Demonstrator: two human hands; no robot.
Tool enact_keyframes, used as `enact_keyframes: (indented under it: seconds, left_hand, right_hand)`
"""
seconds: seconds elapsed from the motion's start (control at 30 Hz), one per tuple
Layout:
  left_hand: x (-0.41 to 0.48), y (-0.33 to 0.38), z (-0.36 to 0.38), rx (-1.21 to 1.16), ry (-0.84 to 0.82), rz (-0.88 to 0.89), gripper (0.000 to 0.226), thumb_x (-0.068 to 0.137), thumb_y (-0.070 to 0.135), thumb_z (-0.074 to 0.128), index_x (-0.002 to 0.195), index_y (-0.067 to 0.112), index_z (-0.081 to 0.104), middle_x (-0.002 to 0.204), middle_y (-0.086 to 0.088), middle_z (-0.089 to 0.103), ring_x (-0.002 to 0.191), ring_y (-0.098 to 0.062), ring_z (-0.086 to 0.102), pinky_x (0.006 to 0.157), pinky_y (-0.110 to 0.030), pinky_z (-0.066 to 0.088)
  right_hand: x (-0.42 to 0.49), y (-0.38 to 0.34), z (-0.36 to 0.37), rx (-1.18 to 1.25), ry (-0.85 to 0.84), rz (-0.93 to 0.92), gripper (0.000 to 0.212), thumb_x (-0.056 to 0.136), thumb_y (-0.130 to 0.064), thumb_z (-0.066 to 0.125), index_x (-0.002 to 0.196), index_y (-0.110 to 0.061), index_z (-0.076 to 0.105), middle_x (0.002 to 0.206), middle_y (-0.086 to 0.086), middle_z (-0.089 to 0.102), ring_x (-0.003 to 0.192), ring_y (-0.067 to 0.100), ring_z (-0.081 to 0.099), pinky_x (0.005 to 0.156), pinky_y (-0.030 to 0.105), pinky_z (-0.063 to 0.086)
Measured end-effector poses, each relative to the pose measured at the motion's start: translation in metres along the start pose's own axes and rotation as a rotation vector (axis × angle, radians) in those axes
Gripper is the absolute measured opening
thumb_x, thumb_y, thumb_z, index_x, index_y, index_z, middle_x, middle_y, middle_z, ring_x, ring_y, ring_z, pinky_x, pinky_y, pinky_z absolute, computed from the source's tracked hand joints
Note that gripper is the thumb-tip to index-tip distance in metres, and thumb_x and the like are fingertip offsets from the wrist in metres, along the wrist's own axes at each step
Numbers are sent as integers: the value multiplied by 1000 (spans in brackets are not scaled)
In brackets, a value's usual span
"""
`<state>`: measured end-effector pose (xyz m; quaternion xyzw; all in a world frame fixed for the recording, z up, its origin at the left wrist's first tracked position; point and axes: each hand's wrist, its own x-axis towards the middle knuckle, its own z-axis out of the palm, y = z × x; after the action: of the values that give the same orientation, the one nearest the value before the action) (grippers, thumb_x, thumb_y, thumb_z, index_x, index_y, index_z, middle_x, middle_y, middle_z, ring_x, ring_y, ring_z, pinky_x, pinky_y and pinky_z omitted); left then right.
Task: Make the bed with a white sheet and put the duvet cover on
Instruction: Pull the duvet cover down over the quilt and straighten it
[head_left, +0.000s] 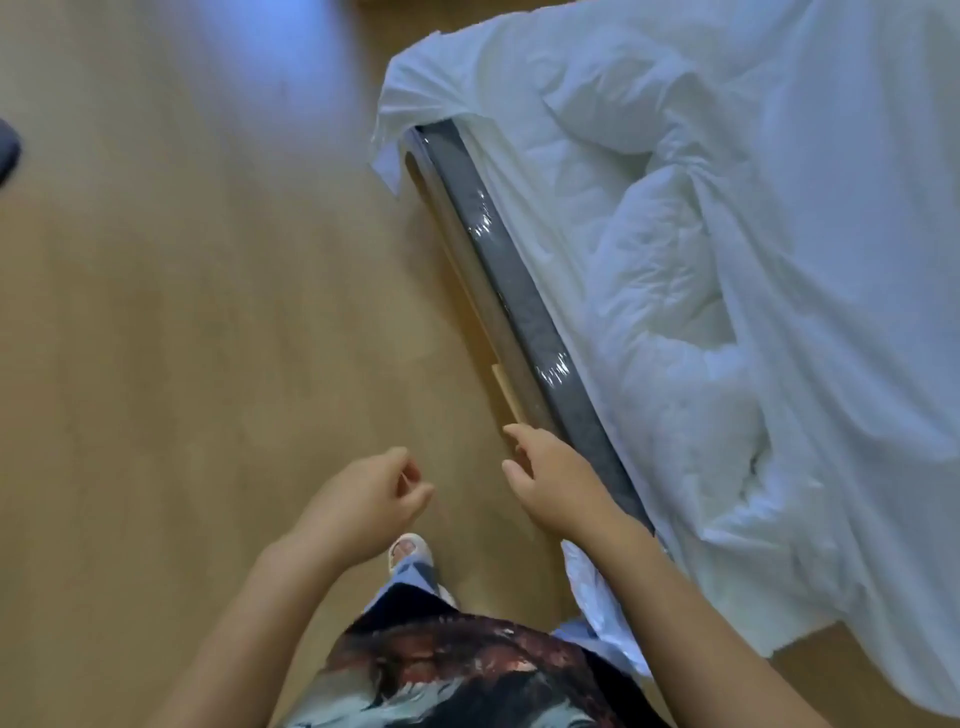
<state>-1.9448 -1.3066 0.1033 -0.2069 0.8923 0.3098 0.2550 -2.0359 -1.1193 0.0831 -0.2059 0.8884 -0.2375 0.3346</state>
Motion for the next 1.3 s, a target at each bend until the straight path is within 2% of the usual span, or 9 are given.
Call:
enact_keyframes:
  seconds: [0.17,0.27,0.37,0.53,0.67,0.87,1.0,1.1,1.3]
  left_hand:
    - [55,-45,-100,-44,139,-4,16,93,37,54,94,22,56,77,15,53,69,0,48,58,-17,38]
    - [81,-55,-125,-35,75,27,15,93,40,52,96,25,55,81,15,56,75,-4,53,68,-27,47]
    - [112,-60,-145,-80,-23,31,14,92,42,52,93,28,55,83,15,58,76,-3,55,70,-25,48]
    - [199,-66,-211,57,-157,67,12,91,42,50,91,31,51,79,13,60,72,-7,58,65,-26,46]
    - [278,-55,-304,145,-133,59,16,92,43,50,99,29,51,82,15,58,76,-4,57,70,-27,50]
    - [398,-53,-432,73,-24,60,13,93,43,51,96,30,52,81,17,58,75,1,55,69,-23,48]
    - [492,-65,-498,0,-57,53,11,91,42,53,85,33,53,80,12,62,72,-6,58,67,-25,48]
    - [579,-63,-556,120,-104,107,10,91,39,52,88,30,54,78,12,60,68,-4,55,63,-23,45]
    - [737,24,-654,325,-235,320,12,91,37,49,94,26,53,81,11,61,74,-10,58,67,-30,49]
  right_hand:
    - [43,-67,0,-5,-29,47,42,96,-32,45,136,-18,44,132,3,52,119,19,50,97,31,39]
    - [74,-89,-6,10,-20,70,41,97,-32,45,135,-18,45,132,1,52,117,17,51,95,30,41]
    - [122,-107,-22,19,11,99,40,96,-32,46,133,-17,47,131,1,53,114,16,52,91,29,41]
    - [243,-144,-66,-10,13,75,41,96,-33,44,133,-15,47,130,3,52,113,19,53,92,32,43]
    - [355,-191,-129,-56,-15,8,42,97,-31,43,135,-13,45,134,6,50,119,21,50,96,35,42]
    - [495,-255,-209,-59,13,-32,43,95,-33,44,133,-14,47,131,4,52,117,20,50,95,34,42]
    - [587,-277,-241,-23,47,41,33,94,-29,46,121,-12,55,119,4,59,109,22,55,89,35,45]
    - [656,-291,-270,32,102,133,32,95,-28,44,122,-13,54,121,4,57,111,22,53,92,37,43]
    - [751,-310,-351,189,254,317,36,98,-30,40,130,-16,49,129,-2,52,113,18,51,93,31,42]
